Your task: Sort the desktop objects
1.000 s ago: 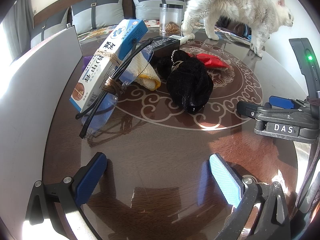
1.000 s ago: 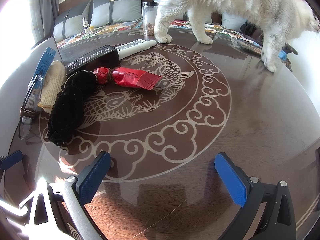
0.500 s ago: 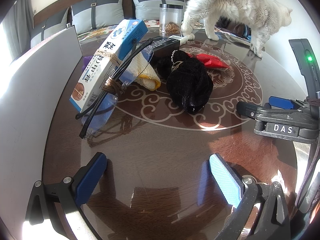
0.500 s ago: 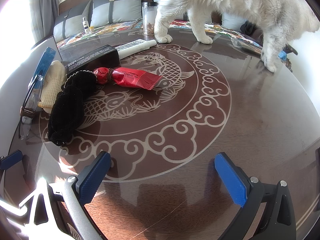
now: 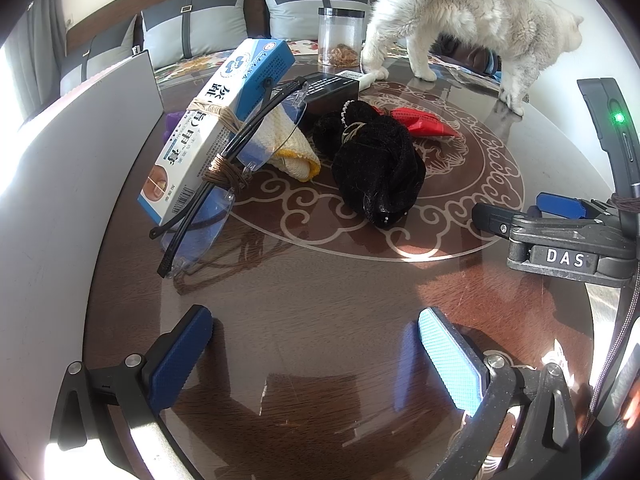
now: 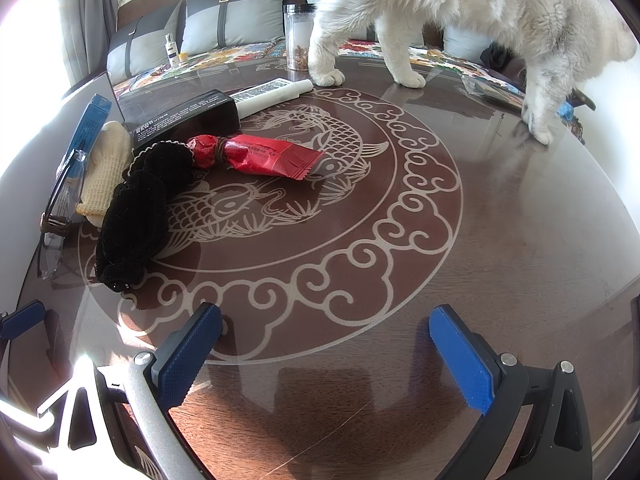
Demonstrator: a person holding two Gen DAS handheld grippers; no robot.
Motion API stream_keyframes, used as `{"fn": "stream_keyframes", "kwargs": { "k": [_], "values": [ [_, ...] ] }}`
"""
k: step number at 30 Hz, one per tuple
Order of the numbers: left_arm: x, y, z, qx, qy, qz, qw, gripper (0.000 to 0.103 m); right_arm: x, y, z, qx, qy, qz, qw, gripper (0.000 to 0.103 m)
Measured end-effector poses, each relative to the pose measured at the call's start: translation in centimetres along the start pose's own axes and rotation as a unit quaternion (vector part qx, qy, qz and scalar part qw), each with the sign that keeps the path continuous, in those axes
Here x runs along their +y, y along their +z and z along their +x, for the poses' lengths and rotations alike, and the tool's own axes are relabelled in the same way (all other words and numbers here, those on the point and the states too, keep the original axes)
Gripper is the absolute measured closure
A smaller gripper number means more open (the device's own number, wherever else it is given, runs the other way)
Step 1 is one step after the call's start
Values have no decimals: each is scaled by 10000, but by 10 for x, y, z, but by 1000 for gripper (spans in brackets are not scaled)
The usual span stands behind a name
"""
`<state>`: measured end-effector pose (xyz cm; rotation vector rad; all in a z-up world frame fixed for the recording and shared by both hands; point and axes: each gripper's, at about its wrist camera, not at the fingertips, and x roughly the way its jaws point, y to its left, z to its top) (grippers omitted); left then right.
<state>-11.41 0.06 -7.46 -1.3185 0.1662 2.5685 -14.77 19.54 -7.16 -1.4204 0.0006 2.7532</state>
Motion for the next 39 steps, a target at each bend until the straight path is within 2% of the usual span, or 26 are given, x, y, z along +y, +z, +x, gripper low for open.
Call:
{"fn": "stream_keyframes", "kwargs": {
  "k": [39],
  "values": [
    [-4, 2, 3, 14, 19, 18, 10000, 0, 0, 0, 0, 0, -3, 4, 10000, 0]
  ]
}}
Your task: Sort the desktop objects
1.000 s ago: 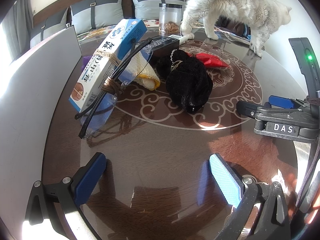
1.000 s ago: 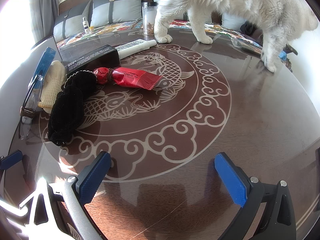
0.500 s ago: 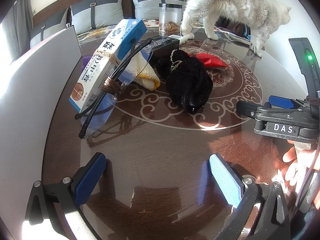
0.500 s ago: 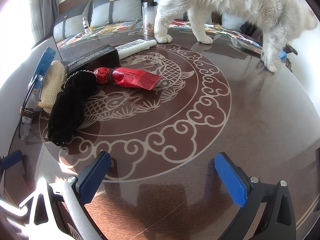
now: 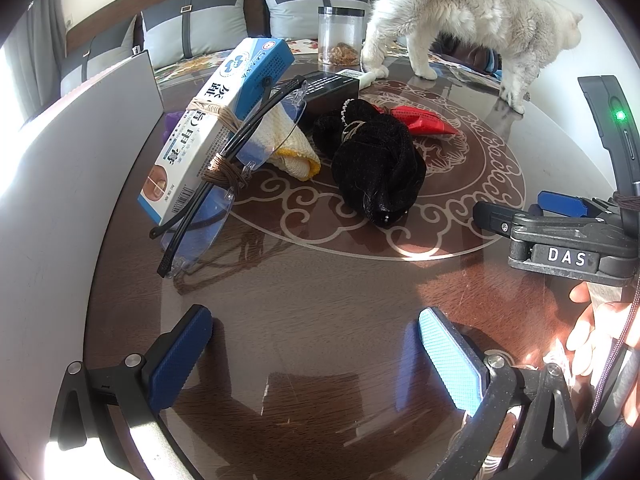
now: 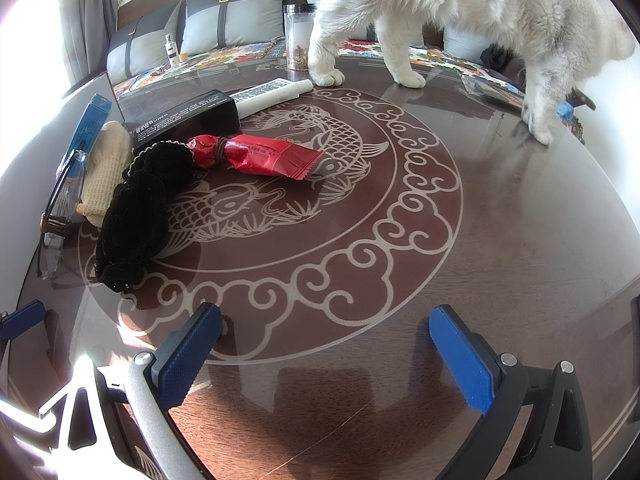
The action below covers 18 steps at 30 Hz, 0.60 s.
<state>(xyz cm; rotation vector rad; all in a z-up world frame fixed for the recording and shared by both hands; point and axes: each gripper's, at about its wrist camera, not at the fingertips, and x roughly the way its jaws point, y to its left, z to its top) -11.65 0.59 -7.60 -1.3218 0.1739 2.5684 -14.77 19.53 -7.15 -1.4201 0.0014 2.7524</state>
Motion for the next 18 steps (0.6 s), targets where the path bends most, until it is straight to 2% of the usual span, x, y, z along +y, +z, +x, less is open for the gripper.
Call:
{"fn": "stream_keyframes", "kwargs": {
  "k": [18],
  "values": [
    [1, 0, 0, 0, 2, -2, 10000, 0, 0, 0, 0, 0, 5, 11, 10000, 0]
  ]
}}
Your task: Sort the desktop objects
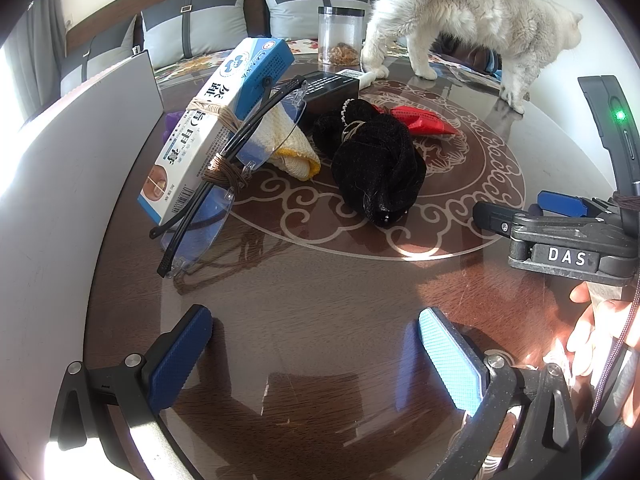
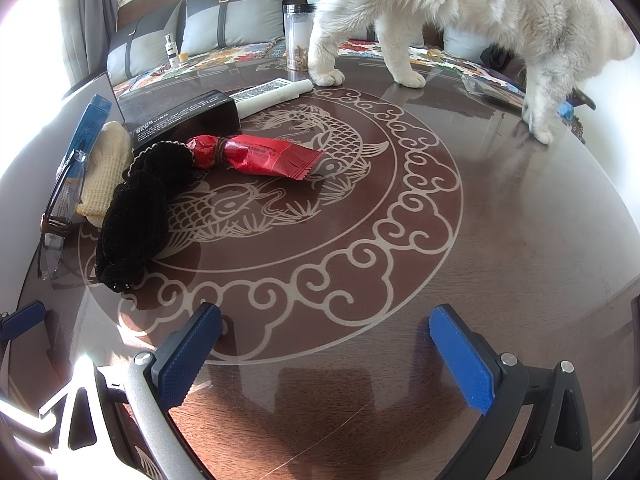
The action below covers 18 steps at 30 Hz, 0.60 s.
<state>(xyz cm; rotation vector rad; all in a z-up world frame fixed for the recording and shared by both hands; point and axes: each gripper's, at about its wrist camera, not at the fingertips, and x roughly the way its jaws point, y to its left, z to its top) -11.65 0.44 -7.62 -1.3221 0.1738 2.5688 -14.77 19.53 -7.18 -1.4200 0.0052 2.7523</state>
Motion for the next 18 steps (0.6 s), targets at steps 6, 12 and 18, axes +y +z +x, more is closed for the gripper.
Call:
{"fn": "stream_keyframes", "kwargs": {
  "k": [6, 12, 18],
  "values": [
    [2, -3, -2, 14, 71, -64, 10000, 0, 0, 0, 0, 0, -1, 1, 10000, 0],
    [1, -5, -20, -182, 323, 59, 9993, 0, 0, 0, 0, 0, -2, 2, 10000, 0],
    [0, 49, -19, -524, 1119, 728, 9897, 0, 0, 0, 0, 0, -2, 4, 10000, 0]
  ]
}}
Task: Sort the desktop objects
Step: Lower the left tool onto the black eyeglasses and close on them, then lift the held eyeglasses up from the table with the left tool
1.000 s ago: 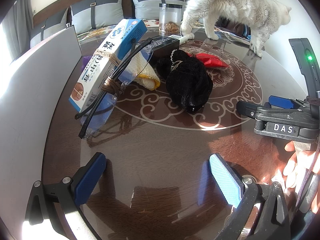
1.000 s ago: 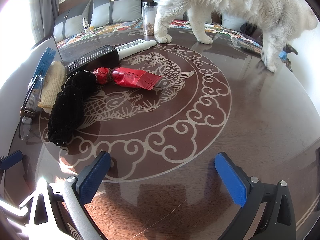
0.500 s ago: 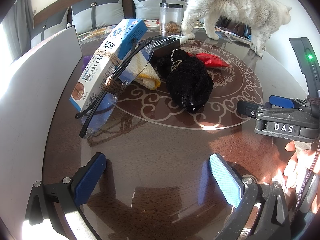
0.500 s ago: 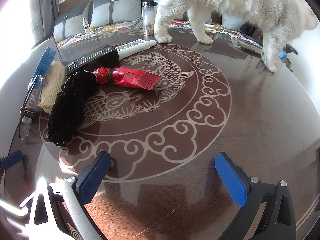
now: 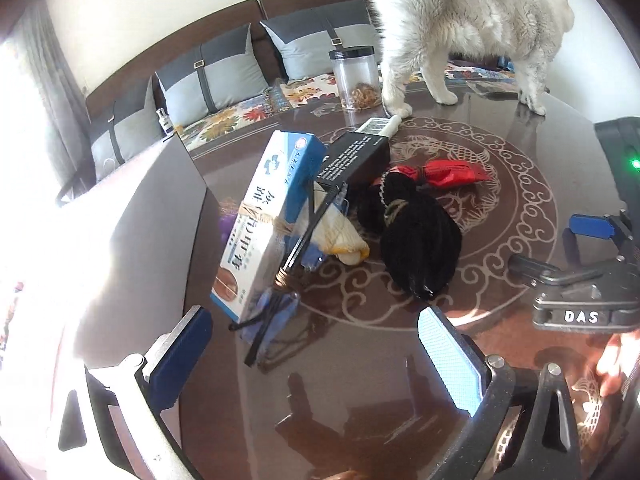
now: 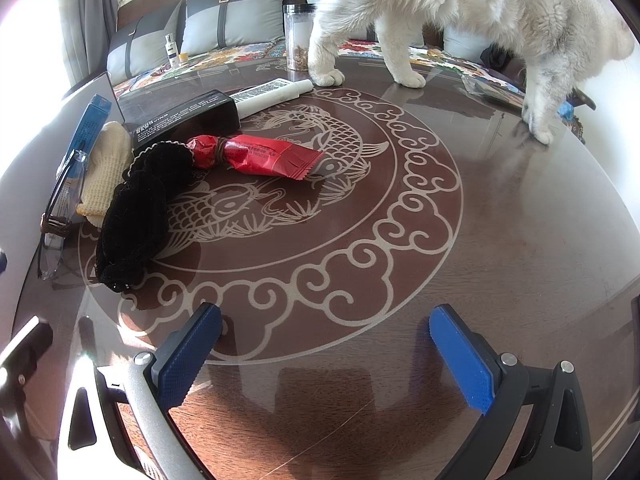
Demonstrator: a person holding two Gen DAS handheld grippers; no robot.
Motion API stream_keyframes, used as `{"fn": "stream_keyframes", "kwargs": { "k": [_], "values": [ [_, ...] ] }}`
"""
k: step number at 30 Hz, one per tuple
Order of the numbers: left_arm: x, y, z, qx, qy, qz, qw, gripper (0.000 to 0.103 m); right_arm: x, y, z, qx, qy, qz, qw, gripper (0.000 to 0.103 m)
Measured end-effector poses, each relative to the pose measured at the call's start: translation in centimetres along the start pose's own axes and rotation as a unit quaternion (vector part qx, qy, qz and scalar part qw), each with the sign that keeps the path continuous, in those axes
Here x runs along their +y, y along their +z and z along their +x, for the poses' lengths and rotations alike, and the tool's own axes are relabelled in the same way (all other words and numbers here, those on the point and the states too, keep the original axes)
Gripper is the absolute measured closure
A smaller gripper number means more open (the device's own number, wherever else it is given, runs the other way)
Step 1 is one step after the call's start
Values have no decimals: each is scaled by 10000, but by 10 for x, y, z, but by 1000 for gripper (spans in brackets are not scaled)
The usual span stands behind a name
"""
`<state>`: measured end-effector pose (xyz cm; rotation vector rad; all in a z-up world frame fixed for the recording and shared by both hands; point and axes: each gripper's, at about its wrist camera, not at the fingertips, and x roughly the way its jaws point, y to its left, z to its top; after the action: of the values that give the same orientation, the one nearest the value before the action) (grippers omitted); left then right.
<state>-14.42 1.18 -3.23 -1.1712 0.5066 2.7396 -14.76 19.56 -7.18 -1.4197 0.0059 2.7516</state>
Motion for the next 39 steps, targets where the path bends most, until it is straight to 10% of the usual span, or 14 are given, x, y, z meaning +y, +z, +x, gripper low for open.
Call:
{"fn": "stream_keyframes", "kwargs": {
  "k": [10, 18, 29, 33, 39],
  "values": [
    [2, 34, 52, 363, -360, -76, 9987, 2, 0, 0, 0, 0, -1, 2, 10000, 0],
    [16, 26, 26, 265, -743, -259, 9965, 86, 0, 0, 0, -1, -2, 5, 10000, 0],
    [18, -37, -34, 544, -1929, -407, 9789, 85, 0, 0, 0, -1, -4, 8, 10000, 0],
    [32, -36, -30, 483, -1714, -724, 9813, 53, 0, 0, 0, -1, -5, 9, 10000, 0],
    [35, -13, -10, 604, -1831, -756, 9783, 39, 0, 0, 0, -1, -6, 10, 10000, 0]
  ]
}}
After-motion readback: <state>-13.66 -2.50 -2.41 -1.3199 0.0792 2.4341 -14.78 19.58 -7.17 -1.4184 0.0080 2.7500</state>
